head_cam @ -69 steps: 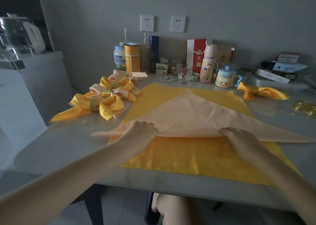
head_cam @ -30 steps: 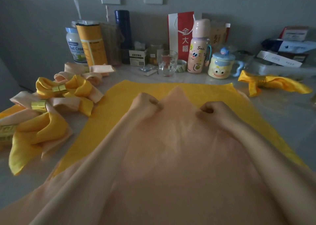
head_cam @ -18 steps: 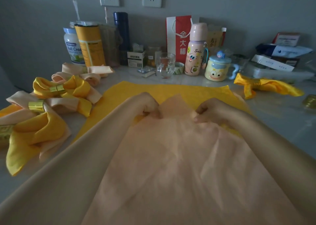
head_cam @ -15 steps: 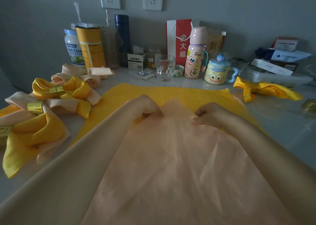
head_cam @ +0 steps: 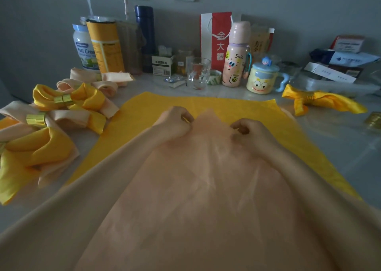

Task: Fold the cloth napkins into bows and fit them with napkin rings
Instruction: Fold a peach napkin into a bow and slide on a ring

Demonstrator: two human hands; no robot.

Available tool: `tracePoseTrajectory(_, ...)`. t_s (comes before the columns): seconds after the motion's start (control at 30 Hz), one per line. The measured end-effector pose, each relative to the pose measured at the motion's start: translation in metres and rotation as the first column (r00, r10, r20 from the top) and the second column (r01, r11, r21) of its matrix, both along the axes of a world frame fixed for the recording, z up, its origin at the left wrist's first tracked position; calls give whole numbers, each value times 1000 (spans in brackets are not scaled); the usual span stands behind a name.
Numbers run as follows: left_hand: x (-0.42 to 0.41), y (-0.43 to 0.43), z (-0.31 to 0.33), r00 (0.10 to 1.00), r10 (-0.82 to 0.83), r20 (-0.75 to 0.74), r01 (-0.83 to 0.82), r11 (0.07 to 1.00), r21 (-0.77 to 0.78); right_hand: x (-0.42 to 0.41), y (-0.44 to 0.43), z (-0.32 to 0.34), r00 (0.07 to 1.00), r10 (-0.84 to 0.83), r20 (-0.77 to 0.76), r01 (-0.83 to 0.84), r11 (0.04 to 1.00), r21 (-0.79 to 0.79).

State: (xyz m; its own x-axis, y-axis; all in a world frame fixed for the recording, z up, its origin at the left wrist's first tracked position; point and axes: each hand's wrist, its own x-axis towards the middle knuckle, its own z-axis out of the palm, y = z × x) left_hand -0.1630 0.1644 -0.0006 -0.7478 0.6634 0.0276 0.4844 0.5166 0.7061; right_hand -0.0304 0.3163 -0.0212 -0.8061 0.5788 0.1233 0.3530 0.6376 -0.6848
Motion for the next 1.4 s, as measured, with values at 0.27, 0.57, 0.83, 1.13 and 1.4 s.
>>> tracePoseTrajectory(0.27, 22, -26, -4, 952, -229, -202, 195, 965, -178, 9, 0, 4, 997, 72, -7, -71, 996, 46)
tracePoseTrajectory(0.57, 24, -27, -2, 903, -259, -344, 198, 959, -203, 4, -38, 13, 975, 220, -25, -210, 954, 216)
tracePoseTrajectory(0.83, 22, -24, -13, 967, -147, -210, 132, 988, -82, -1, -43, -11, 970, 114, 217, -187, 917, 352)
tracePoseTrajectory(1.13, 25, -21, -20, 963, -112, -245, 101, 993, -57, 6, -18, 7, 980, 126, 153, -153, 971, 182)
tracePoseTrajectory(1.4, 32, -23, -11, 970, -125, -208, 108, 990, -93, 2, -22, -6, 985, 172, -4, -154, 893, 423)
